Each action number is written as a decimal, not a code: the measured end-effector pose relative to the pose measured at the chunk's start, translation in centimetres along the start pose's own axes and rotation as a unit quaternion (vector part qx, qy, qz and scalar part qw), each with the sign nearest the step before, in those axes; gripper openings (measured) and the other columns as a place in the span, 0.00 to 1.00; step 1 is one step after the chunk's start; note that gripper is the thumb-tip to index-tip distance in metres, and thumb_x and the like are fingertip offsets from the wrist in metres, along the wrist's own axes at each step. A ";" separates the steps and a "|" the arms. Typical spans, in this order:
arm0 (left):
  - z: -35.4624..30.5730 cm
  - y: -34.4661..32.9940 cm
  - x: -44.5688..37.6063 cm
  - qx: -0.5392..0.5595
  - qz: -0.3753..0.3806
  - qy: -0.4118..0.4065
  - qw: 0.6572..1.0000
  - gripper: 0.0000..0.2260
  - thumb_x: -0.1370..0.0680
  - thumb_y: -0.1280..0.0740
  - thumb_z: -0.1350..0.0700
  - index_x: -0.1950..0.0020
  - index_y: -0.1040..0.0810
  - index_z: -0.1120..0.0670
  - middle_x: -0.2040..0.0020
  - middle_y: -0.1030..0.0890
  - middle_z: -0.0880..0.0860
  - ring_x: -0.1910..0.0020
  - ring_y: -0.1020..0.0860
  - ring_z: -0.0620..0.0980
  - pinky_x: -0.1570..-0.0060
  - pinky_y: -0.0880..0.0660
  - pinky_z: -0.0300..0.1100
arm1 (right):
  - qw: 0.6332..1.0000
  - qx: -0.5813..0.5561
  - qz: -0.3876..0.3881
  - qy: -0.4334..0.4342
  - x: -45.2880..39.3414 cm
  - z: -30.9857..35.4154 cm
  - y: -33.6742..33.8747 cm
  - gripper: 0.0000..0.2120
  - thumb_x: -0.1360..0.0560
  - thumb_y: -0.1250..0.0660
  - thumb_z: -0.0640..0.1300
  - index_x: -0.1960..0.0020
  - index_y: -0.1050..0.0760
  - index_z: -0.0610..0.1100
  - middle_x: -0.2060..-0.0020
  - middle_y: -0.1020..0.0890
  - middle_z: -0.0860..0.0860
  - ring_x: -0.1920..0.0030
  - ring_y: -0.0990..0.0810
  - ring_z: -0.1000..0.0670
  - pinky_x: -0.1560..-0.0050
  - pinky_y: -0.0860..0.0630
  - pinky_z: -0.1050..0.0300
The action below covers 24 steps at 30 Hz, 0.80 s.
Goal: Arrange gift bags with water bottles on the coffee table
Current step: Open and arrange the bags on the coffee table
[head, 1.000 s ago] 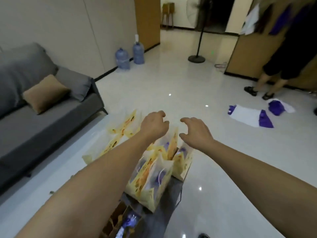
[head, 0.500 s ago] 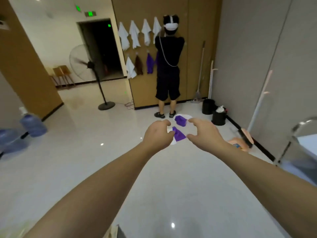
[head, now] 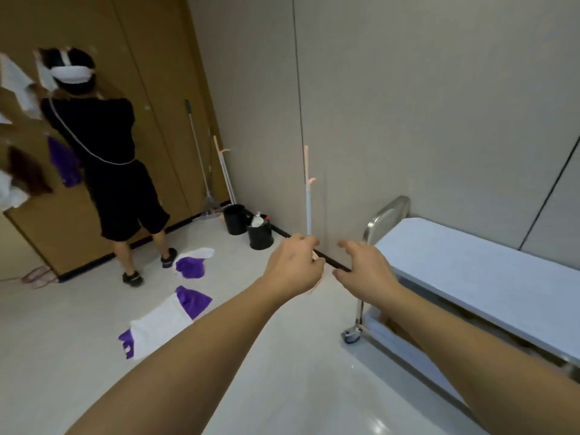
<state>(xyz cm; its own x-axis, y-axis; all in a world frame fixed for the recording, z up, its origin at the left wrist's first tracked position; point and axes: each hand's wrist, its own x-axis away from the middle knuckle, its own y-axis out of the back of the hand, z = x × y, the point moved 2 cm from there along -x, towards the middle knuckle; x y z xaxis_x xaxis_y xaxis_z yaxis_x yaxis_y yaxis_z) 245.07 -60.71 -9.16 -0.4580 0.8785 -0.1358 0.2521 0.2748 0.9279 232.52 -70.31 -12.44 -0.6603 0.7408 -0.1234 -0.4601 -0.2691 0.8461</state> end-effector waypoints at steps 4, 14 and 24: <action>0.3 -2.4 -7.4 0.022 0.030 -0.050 0.998 0.21 0.20 0.36 0.49 0.28 0.28 0.51 0.31 0.26 0.53 0.34 0.26 0.55 0.38 0.28 0.49 | 0.997 0.027 -0.025 -0.070 -3.5 -3.0 -0.5 0.29 0.24 0.30 0.50 0.25 0.33 0.48 0.35 0.23 0.45 0.34 0.26 0.43 0.36 0.27 0.47; -1.1 -9.5 -21.1 0.080 0.163 -0.177 0.967 0.20 0.19 0.36 0.50 0.27 0.28 0.51 0.29 0.27 0.53 0.35 0.26 0.55 0.36 0.29 0.47 | 0.959 0.015 -0.055 -0.276 -6.8 -10.8 -2.2 0.27 0.22 0.32 0.49 0.25 0.33 0.47 0.33 0.25 0.46 0.34 0.27 0.45 0.36 0.28 0.51; -5.8 -24.4 -28.7 0.078 0.252 -0.177 0.948 0.18 0.19 0.35 0.49 0.30 0.25 0.53 0.33 0.24 0.54 0.36 0.26 0.53 0.39 0.29 0.44 | 0.933 0.009 -0.009 -0.360 -10.6 -25.6 -6.4 0.27 0.21 0.34 0.49 0.24 0.34 0.45 0.31 0.26 0.46 0.30 0.28 0.44 0.32 0.32 0.54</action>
<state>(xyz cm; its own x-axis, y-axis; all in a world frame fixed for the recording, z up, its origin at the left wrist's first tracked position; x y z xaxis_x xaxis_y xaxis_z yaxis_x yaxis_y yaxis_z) 247.13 -94.88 -25.90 0.0619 0.9822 0.1771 0.4976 -0.1842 0.8476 227.24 -92.18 -29.83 -0.0797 0.9683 0.2366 -0.4537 -0.2466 0.8563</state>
